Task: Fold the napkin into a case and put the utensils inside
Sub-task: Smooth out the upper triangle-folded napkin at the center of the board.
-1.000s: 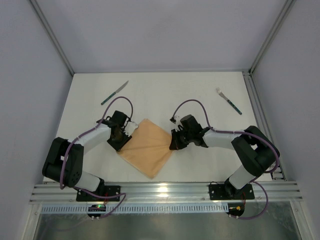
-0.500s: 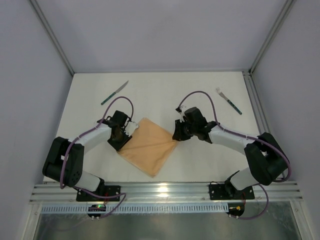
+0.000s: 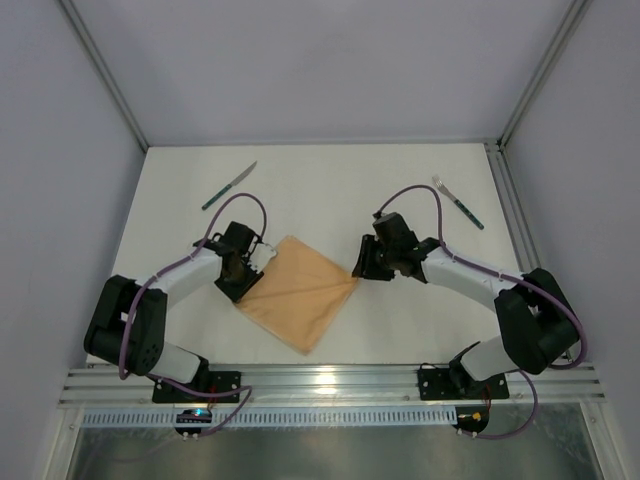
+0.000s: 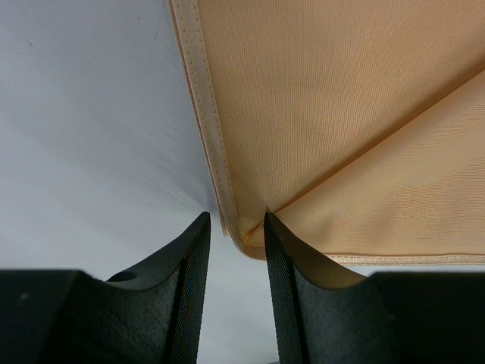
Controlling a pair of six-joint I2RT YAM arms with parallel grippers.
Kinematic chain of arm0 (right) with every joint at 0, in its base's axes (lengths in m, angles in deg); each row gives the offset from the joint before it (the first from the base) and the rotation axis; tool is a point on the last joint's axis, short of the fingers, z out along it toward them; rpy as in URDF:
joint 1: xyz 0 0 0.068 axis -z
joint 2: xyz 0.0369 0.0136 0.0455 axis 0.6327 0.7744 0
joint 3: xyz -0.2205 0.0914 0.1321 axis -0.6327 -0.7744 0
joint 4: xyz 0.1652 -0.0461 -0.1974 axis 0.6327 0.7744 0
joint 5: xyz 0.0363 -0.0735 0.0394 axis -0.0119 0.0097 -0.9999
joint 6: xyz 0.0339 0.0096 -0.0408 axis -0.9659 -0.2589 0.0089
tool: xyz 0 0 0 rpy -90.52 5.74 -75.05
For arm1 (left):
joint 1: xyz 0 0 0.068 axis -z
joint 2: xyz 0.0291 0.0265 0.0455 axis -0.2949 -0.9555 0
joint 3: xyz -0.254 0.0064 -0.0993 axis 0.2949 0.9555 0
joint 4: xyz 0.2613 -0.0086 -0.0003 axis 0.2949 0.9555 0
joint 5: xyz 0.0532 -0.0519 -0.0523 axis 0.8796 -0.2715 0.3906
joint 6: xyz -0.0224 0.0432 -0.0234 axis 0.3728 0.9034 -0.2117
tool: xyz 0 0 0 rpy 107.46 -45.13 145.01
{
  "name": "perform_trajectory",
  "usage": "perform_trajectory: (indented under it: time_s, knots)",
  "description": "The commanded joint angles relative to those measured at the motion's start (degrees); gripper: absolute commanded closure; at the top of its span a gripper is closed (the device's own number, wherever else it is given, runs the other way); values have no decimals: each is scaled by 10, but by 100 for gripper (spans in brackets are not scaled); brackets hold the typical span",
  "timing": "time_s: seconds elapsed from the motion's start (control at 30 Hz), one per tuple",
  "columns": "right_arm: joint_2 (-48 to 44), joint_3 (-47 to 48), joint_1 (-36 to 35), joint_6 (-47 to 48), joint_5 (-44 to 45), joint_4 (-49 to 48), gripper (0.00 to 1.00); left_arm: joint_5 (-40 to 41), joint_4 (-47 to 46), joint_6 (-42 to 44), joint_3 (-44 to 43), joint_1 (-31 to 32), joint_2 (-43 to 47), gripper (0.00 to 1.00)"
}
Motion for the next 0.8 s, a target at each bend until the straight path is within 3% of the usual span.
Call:
perform_trajectory:
  time_s: [0.0,0.33,0.47,0.63,0.77]
  knots:
    - [-5,-6,3,-43,10,-3,58,-11,-29,4,9,-1,13,63]
    - [46,-19,3,-64,-26,-34,63,-10,-29,6,12,-1,17,63]
    - [60,-16,3,-65,-31,-44,69,-11,-28,5,12,-1,18,63]
    - [57,-17,3,-60,-29,-50,88,-10,-27,5,14,-1,18,63]
    - [59,-22,6,-56,-39,-61,96,-9,-27,5,14,-1,17,63]
